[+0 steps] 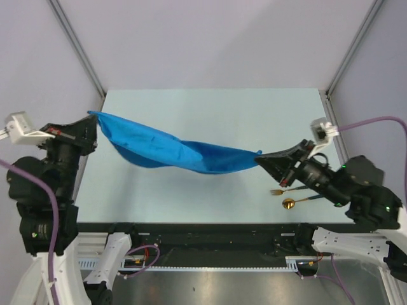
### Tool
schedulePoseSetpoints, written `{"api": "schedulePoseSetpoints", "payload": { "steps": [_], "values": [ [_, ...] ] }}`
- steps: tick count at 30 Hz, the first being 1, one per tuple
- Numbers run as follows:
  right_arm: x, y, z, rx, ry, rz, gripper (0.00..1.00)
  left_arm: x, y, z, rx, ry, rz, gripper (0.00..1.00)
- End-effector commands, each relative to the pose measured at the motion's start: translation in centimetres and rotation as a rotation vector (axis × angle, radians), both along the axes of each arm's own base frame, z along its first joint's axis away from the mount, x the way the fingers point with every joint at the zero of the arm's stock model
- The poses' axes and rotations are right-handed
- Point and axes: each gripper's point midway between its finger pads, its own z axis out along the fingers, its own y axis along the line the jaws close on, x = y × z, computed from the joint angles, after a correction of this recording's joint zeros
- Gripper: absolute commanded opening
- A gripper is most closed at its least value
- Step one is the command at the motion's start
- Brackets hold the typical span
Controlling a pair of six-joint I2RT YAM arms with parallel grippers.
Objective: Fold the napkin into a case and place the utensils inside
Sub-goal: Fold and flatten the napkin at the center of the board.
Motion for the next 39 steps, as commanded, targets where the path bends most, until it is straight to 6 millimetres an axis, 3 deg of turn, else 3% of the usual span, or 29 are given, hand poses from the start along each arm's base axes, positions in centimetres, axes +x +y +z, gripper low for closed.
{"api": "schedulePoseSetpoints", "payload": {
  "steps": [1, 4, 7, 8, 10, 11, 12, 13, 14, 15, 17, 18, 19, 21, 22, 23, 24, 26, 29, 34, 39],
  "values": [
    [0.0, -1.8, 2.1, 0.016, -0.073, -0.042, 0.00, 0.2, 0.4, 1.6, 0.028, -0.006, 0.022, 0.00],
    [2.2, -2.5, 1.7, -0.017, -0.074, -0.169, 0.00, 1.7, 0.4, 2.1, 0.016, -0.019, 0.022, 0.00],
    [5.9, -3.1, 1.3, -0.093, -0.061, -0.346, 0.00, 5.1, 0.6, 0.7, 0.001, 0.021, 0.026, 0.00],
    [7.1, -2.7, 0.8, -0.129, -0.053, -0.362, 0.00, 7.8, 0.5, -1.5, -0.005, 0.085, 0.023, 0.00],
    [12.7, -4.3, -1.3, -0.187, 0.028, -0.489, 0.00, 10.8, 0.6, -3.2, -0.021, 0.115, 0.025, 0.00],
    [13.4, -3.1, -2.3, -0.168, 0.075, -0.374, 0.00, 12.4, 0.4, -5.0, -0.039, 0.161, 0.017, 0.00],
    [16.1, -2.8, -3.7, -0.136, 0.132, -0.368, 0.00, 15.2, 0.5, -6.7, -0.043, 0.198, 0.017, 0.00],
    [19.3, -5.9, -5.6, -0.123, 0.189, -0.444, 0.00, 16.6, 0.4, -7.7, -0.041, 0.218, 0.015, 0.00],
    [20.0, -5.3, -6.4, -0.104, 0.214, -0.374, 0.00, 17.9, 0.3, -9.0, -0.049, 0.242, 0.014, 0.00],
    [22.0, -5.5, -6.7, -0.087, 0.211, -0.382, 0.00, 21.0, 0.4, -11.4, -0.048, 0.288, 0.016, 0.00],
    [25.9, -5.2, -10.1, -0.122, 0.277, -0.370, 0.00, 24.0, 0.3, -13.4, -0.047, 0.339, 0.017, 0.00],
    [29.9, -4.7, -13.0, -0.142, 0.324, -0.370, 0.00, 28.3, 0.1, -17.4, -0.044, 0.422, 0.010, 0.00],
    [31.8, -4.1, -16.1, -0.171, 0.385, -0.354, 0.00, 30.4, 0.2, -20.8, -0.045, 0.489, 0.011, 0.00],
    [34.7, -3.9, -16.8, -0.168, 0.377, -0.363, 0.00, 33.0, -0.3, -22.0, -0.059, 0.486, -0.013, 0.00],
    [35.5, -3.4, -17.2, -0.164, 0.376, -0.332, 0.00, 34.5, -0.2, -25.3, -0.055, 0.543, -0.010, 0.00],
    [37.4, -3.2, -19.2, -0.170, 0.404, -0.325, 0.00, 35.6, -0.3, -25.1, -0.053, 0.530, -0.012, 0.00],
    [38.2, -3.1, -19.6, -0.170, 0.408, -0.325, 0.00, 36.5, -0.3, -25.6, -0.052, 0.521, -0.017, 0.00],
    [39.5, -2.6, -22.0, -0.172, 0.438, -0.307, 0.00, 38.2, -0.7, -28.6, -0.065, 0.569, -0.034, 0.00],
    [41.0, -2.1, -23.8, -0.177, 0.449, -0.295, 0.00, 39.9, -1.4, -30.7, -0.089, 0.581, -0.071, 0.00],
    [42.4, -2.6, -25.9, -0.191, 0.468, -0.301, 0.00, 41.1, -1.2, -31.9, -0.084, 0.574, -0.061, 0.00],
    [42.6, -3.0, -25.4, -0.189, 0.453, -0.308, 0.00, 40.8, -1.3, -29.9, -0.076, 0.535, -0.068, 0.00]
  ]
}}
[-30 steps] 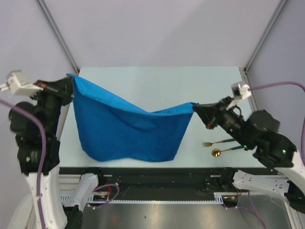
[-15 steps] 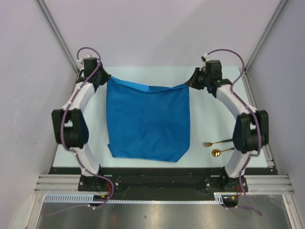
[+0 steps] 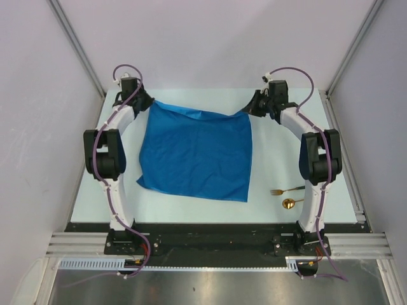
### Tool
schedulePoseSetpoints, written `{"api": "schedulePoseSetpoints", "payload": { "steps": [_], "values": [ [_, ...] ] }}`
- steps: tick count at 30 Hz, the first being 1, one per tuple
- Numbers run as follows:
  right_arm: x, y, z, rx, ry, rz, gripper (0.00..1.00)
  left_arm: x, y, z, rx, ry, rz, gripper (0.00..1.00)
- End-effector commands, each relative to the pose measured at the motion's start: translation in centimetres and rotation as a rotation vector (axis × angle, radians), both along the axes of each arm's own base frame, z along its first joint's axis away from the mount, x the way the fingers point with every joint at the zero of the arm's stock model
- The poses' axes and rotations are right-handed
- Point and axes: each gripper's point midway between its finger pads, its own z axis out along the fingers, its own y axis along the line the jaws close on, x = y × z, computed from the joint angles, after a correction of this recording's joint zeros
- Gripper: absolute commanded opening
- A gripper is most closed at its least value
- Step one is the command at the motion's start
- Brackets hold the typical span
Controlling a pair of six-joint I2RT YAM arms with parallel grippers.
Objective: Fold the napkin into a case and place the utensils inside
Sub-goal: Fold and flatten the napkin at the center of the board.
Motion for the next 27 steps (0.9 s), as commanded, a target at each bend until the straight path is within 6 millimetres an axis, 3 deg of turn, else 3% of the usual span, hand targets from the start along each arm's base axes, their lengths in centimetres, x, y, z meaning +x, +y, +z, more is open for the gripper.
{"api": "schedulePoseSetpoints", "payload": {
  "steps": [1, 7, 8, 10, 13, 18, 24, 27],
  "values": [
    [1.7, -0.2, 3.6, 0.015, -0.108, 0.005, 0.00, 1.3, -0.1, 6.7, -0.006, -0.172, -0.013, 0.00],
    [1.7, -0.9, 4.9, -0.004, -0.130, -0.004, 0.00, 1.4, 0.5, 8.5, -0.025, -0.199, -0.054, 0.00],
    [2.0, -1.2, 5.4, -0.003, -0.138, -0.008, 0.00, 1.7, 0.7, 9.5, -0.022, -0.199, -0.062, 0.00],
    [2.2, -1.5, 5.7, -0.005, -0.142, -0.015, 0.00, 2.1, -0.2, 9.6, -0.069, -0.209, -0.129, 0.00],
    [2.5, -2.1, 5.9, -0.003, -0.143, -0.027, 0.00, 3.0, -1.1, 9.6, -0.121, -0.247, -0.178, 0.00],
    [2.5, -3.9, 5.9, -0.020, -0.148, -0.066, 0.00, 3.7, -1.5, 7.7, -0.157, -0.230, -0.191, 0.00],
    [3.0, -2.8, 5.2, -0.006, -0.148, -0.025, 0.00, 4.4, -0.9, 7.6, -0.118, -0.218, -0.183, 0.00],
    [2.6, -1.6, 5.2, -0.002, -0.134, -0.003, 0.00, 4.1, 0.8, 7.5, -0.071, -0.193, -0.129, 0.00]
  ]
}}
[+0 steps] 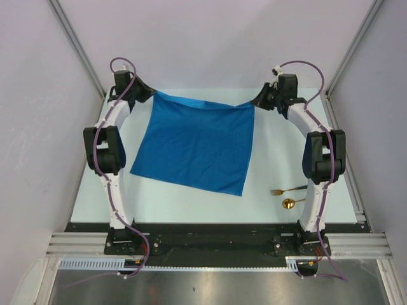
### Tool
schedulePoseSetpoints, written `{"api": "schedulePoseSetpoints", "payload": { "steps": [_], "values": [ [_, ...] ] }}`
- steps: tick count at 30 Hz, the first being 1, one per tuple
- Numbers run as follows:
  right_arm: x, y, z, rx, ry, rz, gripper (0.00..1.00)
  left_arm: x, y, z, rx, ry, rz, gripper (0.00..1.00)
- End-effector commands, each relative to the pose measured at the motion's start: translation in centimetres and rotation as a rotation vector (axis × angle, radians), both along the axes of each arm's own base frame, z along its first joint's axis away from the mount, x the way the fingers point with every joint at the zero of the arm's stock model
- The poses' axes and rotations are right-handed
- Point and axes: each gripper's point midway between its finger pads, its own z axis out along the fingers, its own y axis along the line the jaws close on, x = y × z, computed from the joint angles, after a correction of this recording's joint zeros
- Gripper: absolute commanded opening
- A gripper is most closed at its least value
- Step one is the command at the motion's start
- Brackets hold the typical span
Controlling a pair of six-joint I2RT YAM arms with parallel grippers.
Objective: Fold the napkin into a case and place the utensils inside
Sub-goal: Fold and flatten the napkin at the center of the board.
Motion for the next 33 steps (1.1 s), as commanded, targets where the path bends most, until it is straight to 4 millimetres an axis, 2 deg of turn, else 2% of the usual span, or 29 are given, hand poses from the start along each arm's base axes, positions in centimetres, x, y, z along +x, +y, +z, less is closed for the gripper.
{"api": "schedulePoseSetpoints", "payload": {
  "steps": [1, 3, 4, 5, 6, 7, 8, 9, 10, 11, 12, 13, 14, 15, 16, 17, 18, 19, 21, 25, 26, 29, 33],
  "values": [
    [0.0, 2.7, 2.6, 0.011, -0.057, 0.065, 0.00, 0.2, 2.3, 4.3, 0.062, -0.062, 0.047, 0.00],
    [-1.1, 3.4, 2.4, 0.009, -0.032, 0.077, 0.00, -0.3, 3.5, 4.1, 0.077, -0.035, 0.067, 0.00],
    [-2.1, 4.0, 3.3, 0.010, -0.032, 0.087, 0.00, -1.2, 3.9, 3.7, 0.080, 0.015, 0.074, 0.00],
    [-3.4, 4.2, 2.2, 0.008, 0.006, 0.089, 0.00, -1.7, 4.1, 3.6, 0.082, 0.038, 0.075, 0.00],
    [-4.2, 4.4, 2.4, 0.009, 0.015, 0.090, 0.00, -2.4, 4.2, 3.3, 0.093, 0.064, 0.074, 0.00],
    [-5.4, 4.4, 3.7, 0.014, 0.002, 0.084, 0.00, -3.9, 4.2, 2.8, 0.094, 0.125, 0.075, 0.00],
    [-6.6, 5.0, 3.7, 0.031, 0.020, 0.079, 0.00, -4.8, 3.8, 2.4, 0.089, 0.155, 0.065, 0.00],
    [-8.4, 4.9, 1.4, 0.028, 0.075, 0.078, 0.00, -5.8, 3.3, 1.9, 0.080, 0.183, 0.053, 0.00],
    [-9.7, 5.2, 2.8, 0.042, 0.056, 0.083, 0.00, -8.0, 3.1, -0.4, 0.074, 0.271, 0.052, 0.00],
    [-11.1, 5.9, 2.4, 0.052, 0.083, 0.094, 0.00, -9.4, 2.8, 0.4, 0.078, 0.275, 0.050, 0.00],
    [-13.3, 6.2, 0.4, 0.051, 0.139, 0.115, 0.00, -10.7, 2.6, 0.2, 0.084, 0.296, 0.049, 0.00],
    [-14.6, 6.5, -0.2, 0.052, 0.163, 0.133, 0.00, -13.2, 2.7, -2.4, 0.096, 0.386, 0.062, 0.00],
    [-16.5, 7.2, 0.7, 0.053, 0.147, 0.162, 0.00, -14.6, 3.3, -1.2, 0.119, 0.373, 0.087, 0.00],
    [-18.5, 7.1, -1.3, 0.027, 0.182, 0.177, 0.00, -15.8, 3.6, -1.6, 0.141, 0.390, 0.102, 0.00],
    [-19.7, 6.9, -2.0, 0.009, 0.188, 0.178, 0.00, -17.6, 3.9, -3.7, 0.160, 0.437, 0.119, 0.00],
    [-20.6, 6.6, -1.0, 0.000, 0.153, 0.170, 0.00, -18.4, 4.0, -3.8, 0.177, 0.433, 0.114, 0.00],
    [-21.5, 6.8, -1.2, -0.001, 0.145, 0.185, 0.00, -19.2, 4.1, -3.7, 0.190, 0.430, 0.111, 0.00],
    [-22.9, 6.5, -2.7, -0.006, 0.178, 0.189, 0.00, -20.7, 4.6, -4.8, 0.221, 0.496, 0.127, 0.00],
    [-24.3, 6.5, -2.7, -0.002, 0.185, 0.203, 0.00, -22.1, 5.2, -5.8, 0.265, 0.545, 0.126, 0.00],
    [-26.7, 6.1, -4.7, -0.031, 0.232, 0.227, 0.00, -24.9, 7.2, -7.5, 0.372, 0.640, 0.186, 0.00],
    [-27.4, 5.8, -5.6, -0.039, 0.254, 0.227, 0.00, -25.2, 7.6, -7.7, 0.390, 0.654, 0.202, 0.00],
    [-28.7, 5.5, -6.7, -0.033, 0.274, 0.237, 0.00, -26.3, 8.2, -8.6, 0.413, 0.692, 0.222, 0.00],
    [-29.4, 5.9, -7.8, -0.019, 0.295, 0.249, 0.00, -27.1, 8.9, -9.9, 0.445, 0.749, 0.249, 0.00]
  ]
}}
